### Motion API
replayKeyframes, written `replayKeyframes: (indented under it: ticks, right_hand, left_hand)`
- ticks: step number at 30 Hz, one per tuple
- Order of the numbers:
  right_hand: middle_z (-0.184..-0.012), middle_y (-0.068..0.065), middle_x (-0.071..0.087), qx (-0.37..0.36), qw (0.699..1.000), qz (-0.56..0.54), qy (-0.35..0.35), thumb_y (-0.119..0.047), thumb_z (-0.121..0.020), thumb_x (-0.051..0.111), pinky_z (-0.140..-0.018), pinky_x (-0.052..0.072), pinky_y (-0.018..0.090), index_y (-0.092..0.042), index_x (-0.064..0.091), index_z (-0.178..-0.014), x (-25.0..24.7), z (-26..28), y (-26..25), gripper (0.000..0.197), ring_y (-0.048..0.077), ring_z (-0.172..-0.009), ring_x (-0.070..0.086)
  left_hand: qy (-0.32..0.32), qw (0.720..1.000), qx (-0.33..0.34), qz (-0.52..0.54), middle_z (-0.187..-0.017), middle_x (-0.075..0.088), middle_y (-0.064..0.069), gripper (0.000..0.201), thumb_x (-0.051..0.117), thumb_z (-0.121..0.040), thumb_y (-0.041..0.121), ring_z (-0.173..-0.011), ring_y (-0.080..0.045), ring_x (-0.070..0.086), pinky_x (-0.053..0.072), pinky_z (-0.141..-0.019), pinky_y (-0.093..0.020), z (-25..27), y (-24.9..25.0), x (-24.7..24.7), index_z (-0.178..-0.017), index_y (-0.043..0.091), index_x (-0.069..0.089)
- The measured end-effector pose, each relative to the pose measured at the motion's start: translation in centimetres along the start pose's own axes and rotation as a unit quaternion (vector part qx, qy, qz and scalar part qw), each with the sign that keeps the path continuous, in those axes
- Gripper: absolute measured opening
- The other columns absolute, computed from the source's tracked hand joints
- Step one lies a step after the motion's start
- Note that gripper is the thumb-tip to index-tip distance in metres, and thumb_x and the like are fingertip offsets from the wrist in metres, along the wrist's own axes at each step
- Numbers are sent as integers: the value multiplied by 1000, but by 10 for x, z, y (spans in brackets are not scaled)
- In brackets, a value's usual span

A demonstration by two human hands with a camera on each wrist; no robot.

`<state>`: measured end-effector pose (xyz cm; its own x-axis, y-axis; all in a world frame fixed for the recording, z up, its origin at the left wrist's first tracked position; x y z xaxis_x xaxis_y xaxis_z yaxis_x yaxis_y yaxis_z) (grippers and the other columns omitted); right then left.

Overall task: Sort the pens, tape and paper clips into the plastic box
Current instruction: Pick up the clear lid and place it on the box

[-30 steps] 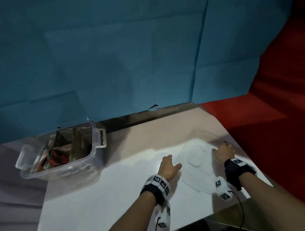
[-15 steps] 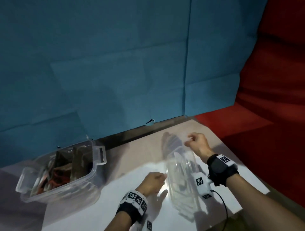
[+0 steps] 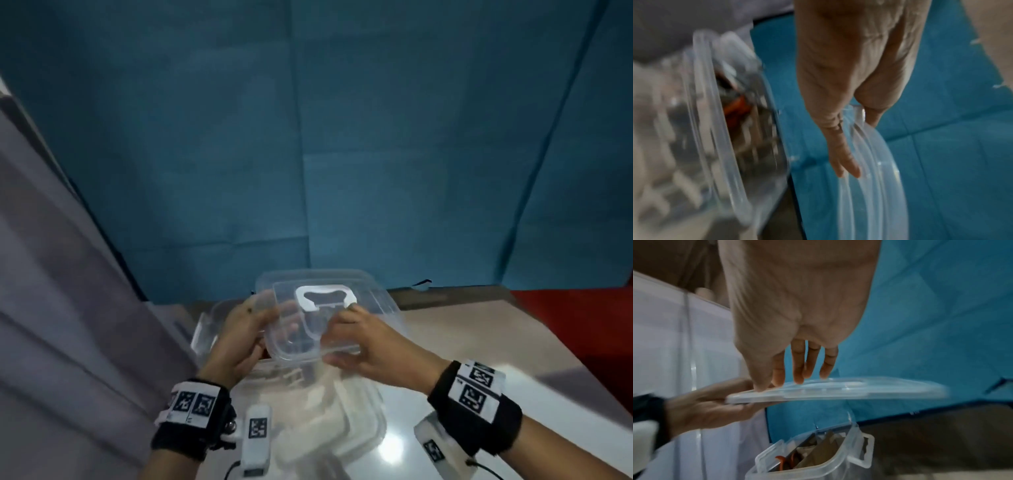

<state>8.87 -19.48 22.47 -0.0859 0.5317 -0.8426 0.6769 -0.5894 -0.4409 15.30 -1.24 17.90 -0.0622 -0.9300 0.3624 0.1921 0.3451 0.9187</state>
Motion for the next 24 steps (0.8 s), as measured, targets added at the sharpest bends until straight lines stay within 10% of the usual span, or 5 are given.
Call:
replayKeyframes:
  ticks: [6, 10, 17, 20, 24]
  right_hand:
    - [-135, 8, 51, 317, 943, 28, 97, -48, -94, 57, -104, 40, 42, -15, 49, -138, 1, -35, 104, 56, 30, -126, 44]
    - [-80, 6, 64, 447, 819, -346, 103, -18, -95, 61, -57, 51, 33, 3, 57, -122, 62, -51, 127, 34, 22, -61, 61]
    - [-101, 15, 67, 441, 893, -85, -7, -31, -92, 55, -73, 59, 40, -4, 61, -99, 105, -80, 130, 28, 30, -83, 68]
    - [-114, 14, 64, 423, 904, 38, -39, -32, -98, 47, -82, 51, 37, -7, 60, -109, 105, -84, 129, 31, 32, -101, 63]
    - [-114, 16, 67, 402, 908, 102, -57, -31, -101, 41, -78, 47, 35, -7, 63, -105, 108, -91, 135, 32, 35, -103, 65]
  left_hand:
    - [57, 998, 5, 25, -122, 65, -31, 37, 58, -94, 2, -100, -38, 70, 55, -89, -49, -9, 15, -126, -130, -4, 56]
    - [121, 990, 7, -66, -114, 69, -28, 25, 63, -94, 5, -100, -40, 69, 55, -93, -53, -25, 3, -165, -118, -2, 64]
    - [220, 960, 42, -170, -66, 62, -4, 40, 50, -97, -11, -54, -7, 59, 50, -48, -12, -57, -5, -200, -68, 11, 68]
    - [213, 928, 89, -293, -74, 68, -6, 19, 66, -95, 15, -61, -12, 63, 49, -53, -14, -61, 8, -201, -78, 6, 66]
    - [190, 830, 94, -516, -69, 71, -6, 67, 46, -86, 70, -66, -21, 66, 46, -62, -27, -77, -1, -224, -69, 9, 69]
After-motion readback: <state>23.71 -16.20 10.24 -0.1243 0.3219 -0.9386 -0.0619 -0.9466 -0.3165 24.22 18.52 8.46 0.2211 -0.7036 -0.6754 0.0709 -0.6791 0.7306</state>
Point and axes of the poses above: each hand's wrist, its own z-axis away from the middle knuckle, its own x-axis out of the palm, y = z × x, the point moved 8 cm from there along -z, towards the middle knuckle
